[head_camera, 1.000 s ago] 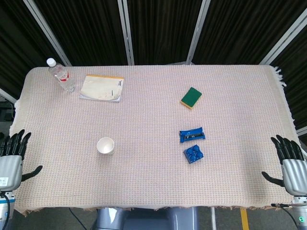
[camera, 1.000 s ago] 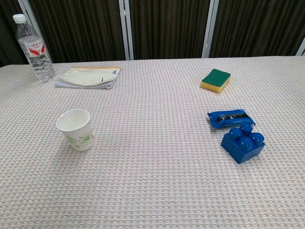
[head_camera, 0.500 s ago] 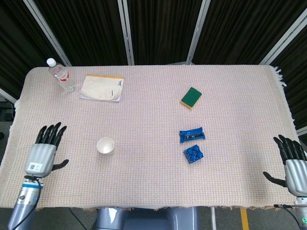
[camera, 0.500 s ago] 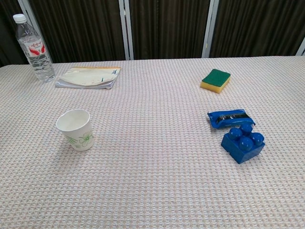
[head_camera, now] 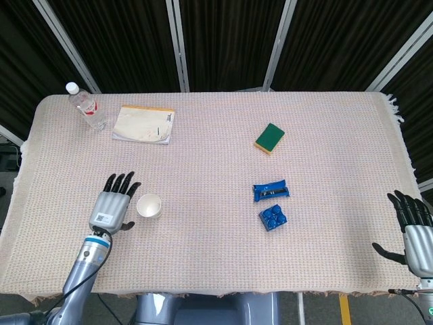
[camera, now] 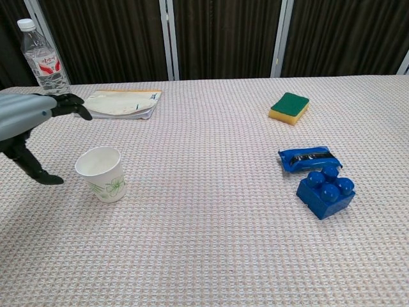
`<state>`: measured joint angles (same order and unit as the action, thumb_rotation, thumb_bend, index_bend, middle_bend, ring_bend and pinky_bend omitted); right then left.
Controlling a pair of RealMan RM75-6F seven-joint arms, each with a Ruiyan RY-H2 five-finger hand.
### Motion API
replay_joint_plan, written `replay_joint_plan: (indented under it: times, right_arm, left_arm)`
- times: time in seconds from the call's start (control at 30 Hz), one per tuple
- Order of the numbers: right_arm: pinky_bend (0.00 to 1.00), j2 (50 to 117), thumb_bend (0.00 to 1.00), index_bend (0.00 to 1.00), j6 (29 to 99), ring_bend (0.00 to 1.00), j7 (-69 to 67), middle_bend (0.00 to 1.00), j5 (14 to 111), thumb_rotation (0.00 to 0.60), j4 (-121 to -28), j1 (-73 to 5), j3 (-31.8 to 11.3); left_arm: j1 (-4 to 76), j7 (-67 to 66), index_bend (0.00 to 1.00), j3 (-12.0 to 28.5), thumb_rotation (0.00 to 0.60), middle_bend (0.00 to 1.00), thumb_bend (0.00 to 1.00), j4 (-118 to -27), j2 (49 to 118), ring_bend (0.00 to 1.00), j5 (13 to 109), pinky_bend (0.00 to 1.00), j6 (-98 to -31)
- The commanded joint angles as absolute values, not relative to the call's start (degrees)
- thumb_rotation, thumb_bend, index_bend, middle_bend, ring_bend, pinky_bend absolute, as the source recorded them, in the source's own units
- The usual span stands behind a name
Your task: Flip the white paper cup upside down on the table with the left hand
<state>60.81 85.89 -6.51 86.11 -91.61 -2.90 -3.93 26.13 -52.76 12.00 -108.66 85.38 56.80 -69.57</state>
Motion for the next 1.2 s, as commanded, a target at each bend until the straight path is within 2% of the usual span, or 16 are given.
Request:
replay_joint_plan:
  times: [0.03, 0.57, 0.73, 0.9, 1.2]
  right_arm:
    - [0.00, 60.8, 0.00, 0.00, 86.0, 0.00, -6.6, 0.00, 86.2, 0.600, -91.6, -2.9, -3.9]
    - [0.00, 60.5, 0.00, 0.00, 86.0, 0.00, -7.6, 0.00, 86.0, 0.600, -91.4, -2.8, -4.1]
    - [0.00, 60.6, 0.00, 0.00, 86.1, 0.00, -7.6, 0.00, 85.9, 0.600, -91.4, -2.8, -4.1]
    - [0.00, 60.6, 0.00, 0.00, 86.1, 0.00, -7.4, 0.00, 85.9, 0.600, -91.4, -2.8, -4.1]
    - [0.00, 60.7, 0.00, 0.00, 86.0, 0.00, -7.1, 0.00, 85.8, 0.600, -91.5, -2.8, -4.2]
  left_arm:
    - [28.4, -54.6, 0.15, 12.6, 0.600, 0.00, 0.00, -107.9, 87.5, 0.00, 54.2, 0.00, -69.7]
    - [35.2, -59.6, 0.22, 12.5, 0.600, 0.00, 0.02, -103.3, 93.9, 0.00, 45.3, 0.00, -71.8]
    - [36.0, -58.7, 0.31, 12.1, 0.600, 0.00, 0.04, -101.9, 94.3, 0.00, 43.8, 0.00, -72.2]
    - [36.1, -55.7, 0.39, 11.7, 0.600, 0.00, 0.08, -101.4, 94.3, 0.00, 44.5, 0.00, -72.5]
    - [35.0, -42.5, 0.40, 12.1, 0.600, 0.00, 0.09, -102.6, 94.1, 0.00, 49.0, 0.00, -70.2]
